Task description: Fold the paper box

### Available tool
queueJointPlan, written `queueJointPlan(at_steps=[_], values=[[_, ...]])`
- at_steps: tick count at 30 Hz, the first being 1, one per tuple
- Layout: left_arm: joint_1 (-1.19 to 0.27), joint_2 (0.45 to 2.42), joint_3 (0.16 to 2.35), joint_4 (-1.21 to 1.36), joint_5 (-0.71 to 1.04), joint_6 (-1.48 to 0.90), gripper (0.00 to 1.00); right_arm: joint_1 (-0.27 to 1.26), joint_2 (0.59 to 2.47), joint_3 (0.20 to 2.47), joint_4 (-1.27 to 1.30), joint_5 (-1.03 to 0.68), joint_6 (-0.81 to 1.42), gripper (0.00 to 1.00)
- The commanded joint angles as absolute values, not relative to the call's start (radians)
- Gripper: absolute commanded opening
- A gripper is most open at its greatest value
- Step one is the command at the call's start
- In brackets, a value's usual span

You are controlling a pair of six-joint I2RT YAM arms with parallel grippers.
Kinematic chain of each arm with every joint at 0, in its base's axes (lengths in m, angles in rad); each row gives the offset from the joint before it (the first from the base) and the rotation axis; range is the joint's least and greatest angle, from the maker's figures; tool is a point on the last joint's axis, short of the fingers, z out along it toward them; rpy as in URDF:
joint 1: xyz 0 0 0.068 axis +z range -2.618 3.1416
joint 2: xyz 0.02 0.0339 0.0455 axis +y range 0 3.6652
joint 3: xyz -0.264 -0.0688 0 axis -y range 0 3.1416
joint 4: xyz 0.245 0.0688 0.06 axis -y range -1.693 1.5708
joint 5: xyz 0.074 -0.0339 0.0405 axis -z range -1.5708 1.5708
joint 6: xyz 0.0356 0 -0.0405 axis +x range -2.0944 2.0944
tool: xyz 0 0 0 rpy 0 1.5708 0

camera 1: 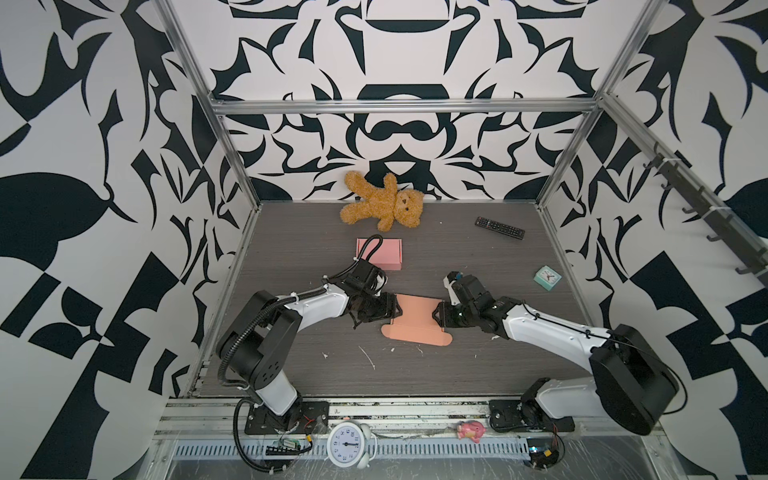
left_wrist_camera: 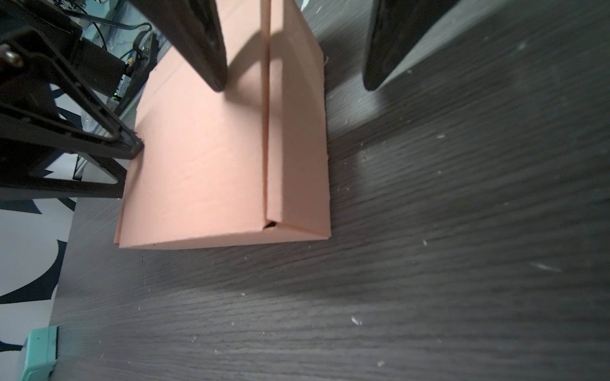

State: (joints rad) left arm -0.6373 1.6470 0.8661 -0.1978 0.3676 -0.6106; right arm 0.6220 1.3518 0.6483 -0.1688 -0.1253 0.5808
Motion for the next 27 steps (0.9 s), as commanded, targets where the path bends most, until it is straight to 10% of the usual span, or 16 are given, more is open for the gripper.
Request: queueJointPlan(at_steps=[1, 10, 27], values=[[-0.646, 1.671, 0.849, -0.195, 0.379, -0.62, 0.65, 0.618, 1.352, 0.639, -0.149, -0.124, 0.592, 0.48], [-0.648, 1.68, 0.844, -0.192, 0.368, -0.617, 0.52, 0.618, 1.365, 0.641, -0.148, -0.12, 0.583, 0.48], [-0.65, 1.636, 0.863, -0.212, 0.37, -0.617, 0.56, 0.619, 1.289, 0.67, -0.227, -0.09, 0.571, 0.52]])
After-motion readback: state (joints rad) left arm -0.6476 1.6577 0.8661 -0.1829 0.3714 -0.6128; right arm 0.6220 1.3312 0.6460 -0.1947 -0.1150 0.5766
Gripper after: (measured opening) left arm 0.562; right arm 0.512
